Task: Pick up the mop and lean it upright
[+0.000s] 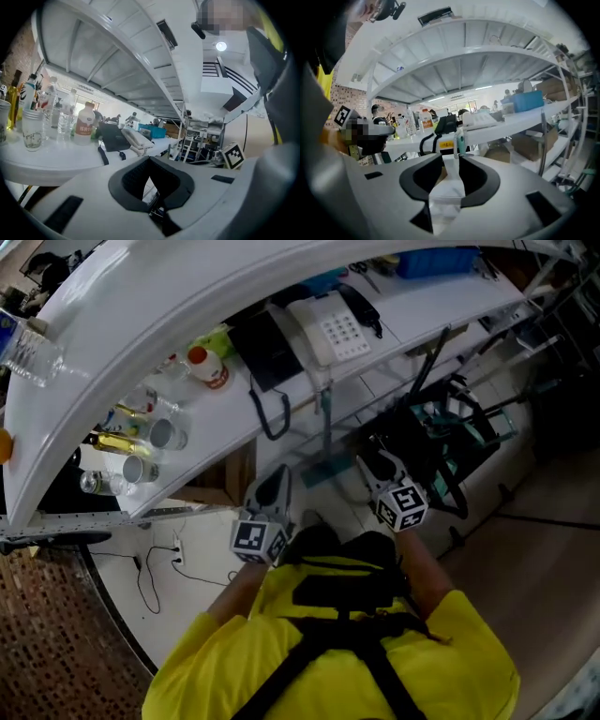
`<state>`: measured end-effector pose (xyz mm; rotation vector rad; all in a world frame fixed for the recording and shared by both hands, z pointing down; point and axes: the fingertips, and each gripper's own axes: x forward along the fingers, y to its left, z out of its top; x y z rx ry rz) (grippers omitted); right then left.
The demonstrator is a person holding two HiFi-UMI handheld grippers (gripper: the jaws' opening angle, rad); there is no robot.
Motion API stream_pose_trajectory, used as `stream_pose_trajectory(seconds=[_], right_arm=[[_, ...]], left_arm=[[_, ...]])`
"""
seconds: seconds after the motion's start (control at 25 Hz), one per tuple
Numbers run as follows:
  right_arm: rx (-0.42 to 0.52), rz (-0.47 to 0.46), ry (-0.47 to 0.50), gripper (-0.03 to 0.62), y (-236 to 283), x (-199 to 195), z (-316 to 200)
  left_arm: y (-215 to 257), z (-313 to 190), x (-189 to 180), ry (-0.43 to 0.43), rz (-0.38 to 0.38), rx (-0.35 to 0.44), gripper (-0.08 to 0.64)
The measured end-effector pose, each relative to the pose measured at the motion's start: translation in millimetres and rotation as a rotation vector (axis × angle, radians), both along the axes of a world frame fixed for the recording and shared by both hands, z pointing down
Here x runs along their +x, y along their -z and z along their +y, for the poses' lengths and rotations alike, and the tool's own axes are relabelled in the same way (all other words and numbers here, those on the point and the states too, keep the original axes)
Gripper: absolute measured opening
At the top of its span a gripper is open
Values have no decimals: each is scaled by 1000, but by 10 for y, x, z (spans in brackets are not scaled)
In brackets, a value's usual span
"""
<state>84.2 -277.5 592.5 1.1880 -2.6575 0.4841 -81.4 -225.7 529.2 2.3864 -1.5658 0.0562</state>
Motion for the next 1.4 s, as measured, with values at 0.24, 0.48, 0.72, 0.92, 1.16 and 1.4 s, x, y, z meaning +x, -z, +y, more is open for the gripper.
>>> stream_pose_trajectory(seconds=[0.24, 0.48, 0.72, 0.92, 1.16, 1.4], right_arm=[[-61, 51, 66, 118, -997, -486, -931], [-114, 78, 127, 156, -1614, -938, -1445], [-58, 138, 119, 118, -1727, -1041, -1491], [-59, 185, 153, 114, -1615, -878, -1010], [15, 143, 143, 111, -641, -550, -330], [166, 6, 167, 110, 1157, -541, 53]], left_arm=[[-296, -240, -91, 42, 14, -54, 5], [-399, -264, -281, 162, 31, -109, 5], [-422, -207, -422, 190, 10, -139, 5], [-354, -204, -555, 217, 6, -100, 5], [-102, -163, -638, 174, 3, -31, 5], [322, -174, -675, 125, 4, 45, 5]])
